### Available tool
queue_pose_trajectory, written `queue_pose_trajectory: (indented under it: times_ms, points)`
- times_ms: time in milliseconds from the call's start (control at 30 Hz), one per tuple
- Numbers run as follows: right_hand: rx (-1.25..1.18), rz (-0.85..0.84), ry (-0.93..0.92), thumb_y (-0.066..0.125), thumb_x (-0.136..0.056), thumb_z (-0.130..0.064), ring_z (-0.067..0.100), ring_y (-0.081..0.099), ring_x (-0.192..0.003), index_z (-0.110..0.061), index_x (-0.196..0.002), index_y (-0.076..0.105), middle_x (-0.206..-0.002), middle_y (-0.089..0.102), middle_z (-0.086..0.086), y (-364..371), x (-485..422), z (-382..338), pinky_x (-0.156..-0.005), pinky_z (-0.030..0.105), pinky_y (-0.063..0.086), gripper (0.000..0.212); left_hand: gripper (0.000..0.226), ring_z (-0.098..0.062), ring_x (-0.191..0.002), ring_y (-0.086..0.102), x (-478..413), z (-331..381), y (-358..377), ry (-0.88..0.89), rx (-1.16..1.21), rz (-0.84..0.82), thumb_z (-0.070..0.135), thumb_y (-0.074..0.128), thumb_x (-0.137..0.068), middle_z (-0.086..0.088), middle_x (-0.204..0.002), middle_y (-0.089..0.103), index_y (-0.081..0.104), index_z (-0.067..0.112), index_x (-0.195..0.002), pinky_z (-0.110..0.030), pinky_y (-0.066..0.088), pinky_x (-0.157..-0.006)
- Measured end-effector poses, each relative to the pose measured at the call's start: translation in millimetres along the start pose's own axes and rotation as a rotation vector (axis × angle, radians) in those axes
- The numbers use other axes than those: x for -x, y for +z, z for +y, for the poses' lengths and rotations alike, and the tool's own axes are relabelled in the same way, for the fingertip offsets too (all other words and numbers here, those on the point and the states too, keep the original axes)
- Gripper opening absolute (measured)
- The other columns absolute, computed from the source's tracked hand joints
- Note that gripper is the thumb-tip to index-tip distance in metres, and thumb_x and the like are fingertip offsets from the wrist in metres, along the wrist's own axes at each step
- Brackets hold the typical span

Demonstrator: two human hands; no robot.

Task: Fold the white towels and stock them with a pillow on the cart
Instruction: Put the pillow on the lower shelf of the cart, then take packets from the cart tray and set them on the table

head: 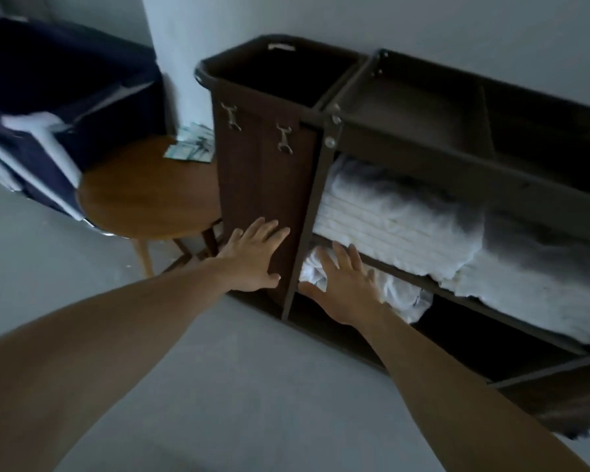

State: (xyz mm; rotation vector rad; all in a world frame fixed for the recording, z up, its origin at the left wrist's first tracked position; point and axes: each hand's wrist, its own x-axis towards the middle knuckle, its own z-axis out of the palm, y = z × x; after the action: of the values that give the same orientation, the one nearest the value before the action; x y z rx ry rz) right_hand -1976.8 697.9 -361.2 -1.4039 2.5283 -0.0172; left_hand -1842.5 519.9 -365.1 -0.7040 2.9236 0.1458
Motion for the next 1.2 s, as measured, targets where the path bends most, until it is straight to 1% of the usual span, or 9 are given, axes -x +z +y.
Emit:
queue_pose_trajectory:
  times_ms: [100, 233, 467, 567, 667, 833, 1000, 1067, 1200]
  points:
    - [0.054, 0.03, -0.072, 0.027, -0.089, -0.081, 0.028, -0.011, -0.153, -0.036, -0.157, 0.003, -0.167, -0.006, -0.002, -44, -3, -47, -0.115, 0.064, 0.019, 0.086, 0.101, -0.022, -0.153, -0.01, 35, -41, -49, -0.089, 0.05, 0.018, 0.055, 0.062, -0.085, 0.005, -0.166, -0.006, -0.005, 0.033, -0.157, -0.052, 0.014, -0.119]
    - [0.057, 0.005, -0.133, 0.027, -0.088, -0.08, 0.027, -0.013, -0.153, -0.036, -0.157, 0.005, -0.167, -0.008, -0.004, -84, -15, -109, -0.116, 0.064, 0.016, 0.085, 0.1, -0.021, -0.153, -0.01, 80, -99, -91, -0.182, 0.077, 0.052, 0.055, 0.062, -0.085, 0.004, -0.166, -0.006, -0.004, 0.033, -0.157, -0.051, 0.013, -0.119]
    - [0.071, 0.008, -0.223, 0.024, -0.088, -0.082, 0.025, -0.013, -0.153, -0.035, -0.158, 0.009, -0.167, -0.005, -0.004, -112, -50, -207, -0.113, 0.064, 0.02, 0.085, 0.098, -0.024, -0.153, -0.009, 141, -210, -135, -0.321, 0.05, 0.095, 0.054, 0.061, -0.087, 0.002, -0.166, -0.006, -0.003, 0.032, -0.157, -0.052, 0.012, -0.119]
    - [0.069, 0.0, -0.248, 0.024, -0.088, -0.082, 0.024, -0.012, -0.153, -0.034, -0.158, 0.01, -0.167, -0.004, -0.004, -116, -68, -239, -0.115, 0.063, 0.019, 0.086, 0.098, -0.025, -0.153, -0.009, 149, -246, -141, -0.356, 0.044, 0.069, 0.054, 0.061, -0.087, 0.002, -0.167, -0.007, -0.003, 0.031, -0.158, -0.052, 0.013, -0.119]
    - [0.057, -0.031, -0.257, 0.027, -0.089, -0.079, 0.023, -0.011, -0.153, -0.032, -0.158, 0.013, -0.167, -0.003, -0.004, -117, -90, -264, -0.115, 0.062, 0.019, 0.084, 0.098, -0.026, -0.153, -0.009, 137, -271, -141, -0.352, 0.03, 0.047, 0.056, 0.06, -0.086, 0.002, -0.167, -0.007, -0.003, 0.032, -0.158, -0.053, 0.014, -0.118]
    - [0.05, -0.082, -0.266, 0.029, -0.091, -0.076, 0.023, -0.011, -0.153, -0.03, -0.158, 0.016, -0.167, -0.002, -0.003, -111, -152, -288, -0.116, 0.06, 0.019, 0.082, 0.097, -0.024, -0.153, -0.012, 85, -317, -135, -0.292, 0.022, 0.036, 0.057, 0.059, -0.084, 0.004, -0.166, -0.006, -0.001, 0.035, -0.157, -0.054, 0.01, -0.119]
    - [0.002, -0.117, -0.274, 0.031, -0.094, -0.071, 0.023, -0.004, -0.153, -0.025, -0.157, 0.021, -0.167, 0.006, -0.001, -97, -247, -314, -0.117, 0.056, 0.02, 0.078, 0.094, -0.025, -0.153, -0.011, 19, -385, -129, -0.326, -0.003, -0.034, 0.055, 0.061, -0.086, 0.005, -0.167, -0.004, 0.002, 0.036, -0.156, -0.056, 0.01, -0.119]
    - [-0.01, -0.149, -0.268, 0.031, -0.094, -0.07, 0.024, -0.001, -0.153, -0.024, -0.156, 0.023, -0.167, 0.008, -0.001, -94, -287, -327, -0.118, 0.055, 0.021, 0.078, 0.095, -0.025, -0.153, -0.01, -4, -413, -129, -0.341, 0.001, -0.09, 0.055, 0.062, -0.086, 0.005, -0.167, -0.004, 0.001, 0.036, -0.157, -0.056, 0.009, -0.119]
    - [0.002, -0.195, -0.269, 0.031, -0.094, -0.07, 0.025, 0.002, -0.153, -0.022, -0.157, 0.021, -0.166, 0.01, 0.001, -100, -359, -353, -0.118, 0.052, 0.022, 0.08, 0.096, -0.024, -0.153, -0.011, -46, -472, -128, -0.347, 0.021, -0.131, 0.054, 0.061, -0.085, 0.004, -0.167, -0.005, 0.0, 0.034, -0.157, -0.055, 0.008, -0.119]
